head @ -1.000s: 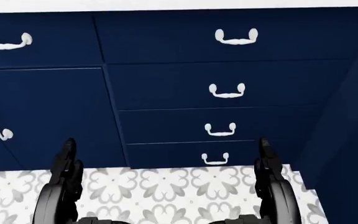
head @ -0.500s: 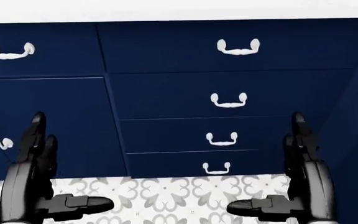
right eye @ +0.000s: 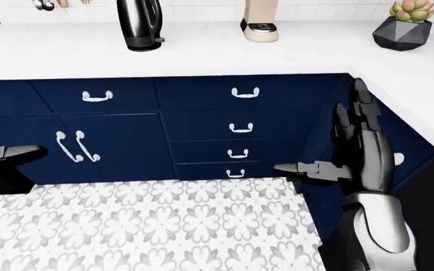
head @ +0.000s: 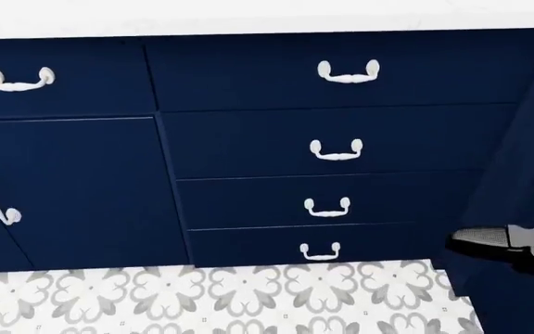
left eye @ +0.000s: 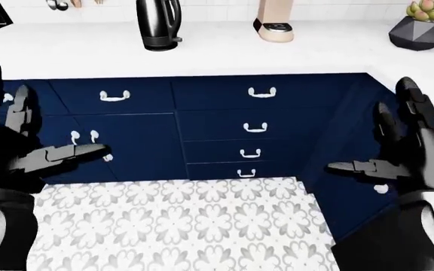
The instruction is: Close the lid of the electric kettle.
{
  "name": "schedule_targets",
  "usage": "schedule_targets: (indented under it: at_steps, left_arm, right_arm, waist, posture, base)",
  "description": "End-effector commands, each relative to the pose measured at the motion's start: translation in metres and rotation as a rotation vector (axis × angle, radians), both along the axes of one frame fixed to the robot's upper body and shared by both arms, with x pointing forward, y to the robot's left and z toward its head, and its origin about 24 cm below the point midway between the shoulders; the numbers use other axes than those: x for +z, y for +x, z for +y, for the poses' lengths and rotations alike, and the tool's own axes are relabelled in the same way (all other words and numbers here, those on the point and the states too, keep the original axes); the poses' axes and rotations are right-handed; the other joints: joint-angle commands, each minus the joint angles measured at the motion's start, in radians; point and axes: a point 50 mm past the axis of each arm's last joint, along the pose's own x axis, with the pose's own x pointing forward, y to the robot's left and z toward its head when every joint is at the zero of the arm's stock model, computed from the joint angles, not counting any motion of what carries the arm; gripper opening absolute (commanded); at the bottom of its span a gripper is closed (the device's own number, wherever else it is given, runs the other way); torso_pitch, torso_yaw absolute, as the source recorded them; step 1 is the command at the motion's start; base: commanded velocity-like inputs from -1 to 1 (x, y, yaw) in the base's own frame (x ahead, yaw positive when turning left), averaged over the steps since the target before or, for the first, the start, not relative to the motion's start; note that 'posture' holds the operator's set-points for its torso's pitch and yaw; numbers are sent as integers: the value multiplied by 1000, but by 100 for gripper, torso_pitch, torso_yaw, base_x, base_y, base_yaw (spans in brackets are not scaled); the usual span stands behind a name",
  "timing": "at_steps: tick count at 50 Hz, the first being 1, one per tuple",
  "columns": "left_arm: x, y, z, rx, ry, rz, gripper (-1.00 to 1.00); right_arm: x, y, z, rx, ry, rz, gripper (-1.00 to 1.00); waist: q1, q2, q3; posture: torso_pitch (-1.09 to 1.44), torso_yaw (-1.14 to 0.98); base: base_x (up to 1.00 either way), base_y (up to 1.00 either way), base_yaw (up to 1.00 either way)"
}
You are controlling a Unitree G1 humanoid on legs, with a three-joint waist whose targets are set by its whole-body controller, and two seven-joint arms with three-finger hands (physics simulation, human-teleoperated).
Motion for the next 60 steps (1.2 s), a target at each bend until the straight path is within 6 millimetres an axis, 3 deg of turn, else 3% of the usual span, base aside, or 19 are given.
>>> schedule_targets:
  at_steps: [1,5,15,28,55,56,60]
  left_arm:
    - [17,-8,1,-3,6,-55,100]
    - [33,-19,16,60,10,-89,100]
    - [33,-22,43,132,-21,-95,100]
    - [35,-30,63,190,-41,-105,100]
    - [24,-24,61,180,-28,-77,100]
    - [23,-23,61,180,-27,-76,100]
    - [23,-23,61,180,-28,-75,100]
  right_arm:
    - [14,-5,-2,-4,-18,-55,100]
    - [23,-11,-6,-18,-22,-71,100]
    - [29,-17,-14,-33,-28,-89,100]
    - [31,-19,-18,-50,-32,-94,100]
    - [25,-16,-15,-62,-81,-69,100]
    - [25,-16,-15,-64,-83,-69,100]
    - [24,-16,-14,-64,-93,-68,100]
  waist:
    - [0,5,-12]
    - [0,10,-1]
    - [0,19,9]
    - [0,16,5]
    - [-4,16,4]
    - [-4,22,-15]
    - [-3,24,-7]
  posture:
    - [0,0]
    - [0,0]
    - [0,0]
    - [0,0]
    - [0,0]
    - [0,0]
    - [0,0]
  base:
    - [0,0,0]
    - [0,0,0]
    - [0,0,0]
    - [0,0,0]
    - [0,0,0]
    - [0,8,0]
    - [0,10,0]
